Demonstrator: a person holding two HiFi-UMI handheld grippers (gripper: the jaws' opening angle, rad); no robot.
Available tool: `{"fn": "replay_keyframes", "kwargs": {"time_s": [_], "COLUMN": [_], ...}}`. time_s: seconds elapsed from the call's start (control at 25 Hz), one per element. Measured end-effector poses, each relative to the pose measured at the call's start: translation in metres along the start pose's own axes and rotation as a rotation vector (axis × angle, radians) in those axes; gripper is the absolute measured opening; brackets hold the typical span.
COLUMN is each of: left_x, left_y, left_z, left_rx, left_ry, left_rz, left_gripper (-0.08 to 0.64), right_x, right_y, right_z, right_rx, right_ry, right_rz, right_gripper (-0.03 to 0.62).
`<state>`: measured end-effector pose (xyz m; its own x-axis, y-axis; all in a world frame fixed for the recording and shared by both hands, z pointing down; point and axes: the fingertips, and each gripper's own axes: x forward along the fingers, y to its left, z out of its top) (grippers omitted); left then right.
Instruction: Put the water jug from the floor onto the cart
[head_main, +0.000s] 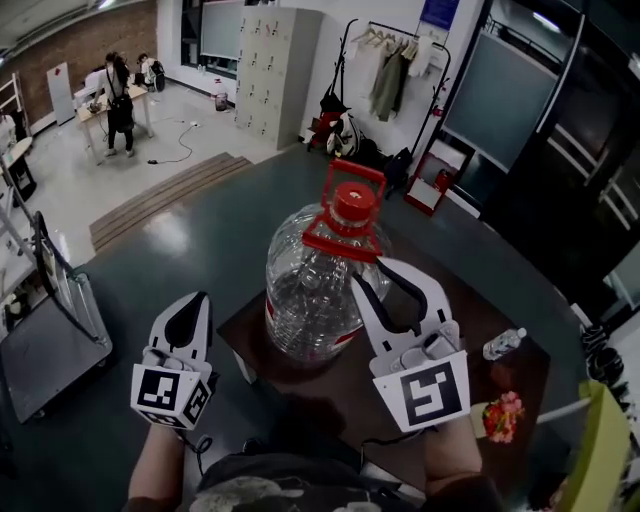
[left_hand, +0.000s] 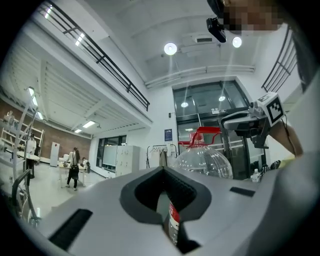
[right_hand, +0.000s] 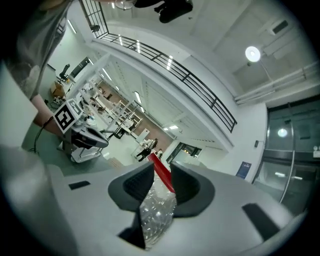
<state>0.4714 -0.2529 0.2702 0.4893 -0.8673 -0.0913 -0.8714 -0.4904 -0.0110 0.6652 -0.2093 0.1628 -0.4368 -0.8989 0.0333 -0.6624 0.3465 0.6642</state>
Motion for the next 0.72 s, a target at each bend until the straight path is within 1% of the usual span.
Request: {"fn": "replay_keyframes", "kwargs": {"time_s": [0.12, 0.24, 0.4, 0.48, 0.6, 0.72], "left_x": [0.009, 0.015, 0.018, 0.021, 0.02, 0.019], "left_y": [0.003, 0.002, 0.003, 0.007, 0.006, 0.003], "left_z": [0.001, -0.001, -0.003, -0.009, -0.018, -0.017], "left_rx": [-0.021, -0.039, -0.02, -0.029, -0.047, -0.043], "left_ry": [0.013, 0.037, 0.036, 0.04, 0.055, 0.05], "left_rz": [-0.007, -0.014, -0.028, -0.026, -0.037, -0.044], "left_gripper": [0.008, 0.008, 0.008, 0.008, 0.008, 0.008], "right_x": [0.007, 0.02, 0.037, 0.046, 0.055, 0.06], "right_y": [-0.001, 0.0, 0.001, 0.0, 0.003, 0.006], "right_z": [0.0, -0.002, -0.003, -0.005, -0.01, -0.014], "right_rx": [-0.016, -0.064, -0.142, -0.181, -0.213, -0.264], "right_ry": [0.053, 0.092, 0.122, 0.14, 0.18, 0.225], "right_rz": [0.047, 0.091, 0.137, 0.146, 0.174, 0.208], "right_gripper": [0.103, 0.129, 0.133, 0.133, 0.133, 0.133]}}
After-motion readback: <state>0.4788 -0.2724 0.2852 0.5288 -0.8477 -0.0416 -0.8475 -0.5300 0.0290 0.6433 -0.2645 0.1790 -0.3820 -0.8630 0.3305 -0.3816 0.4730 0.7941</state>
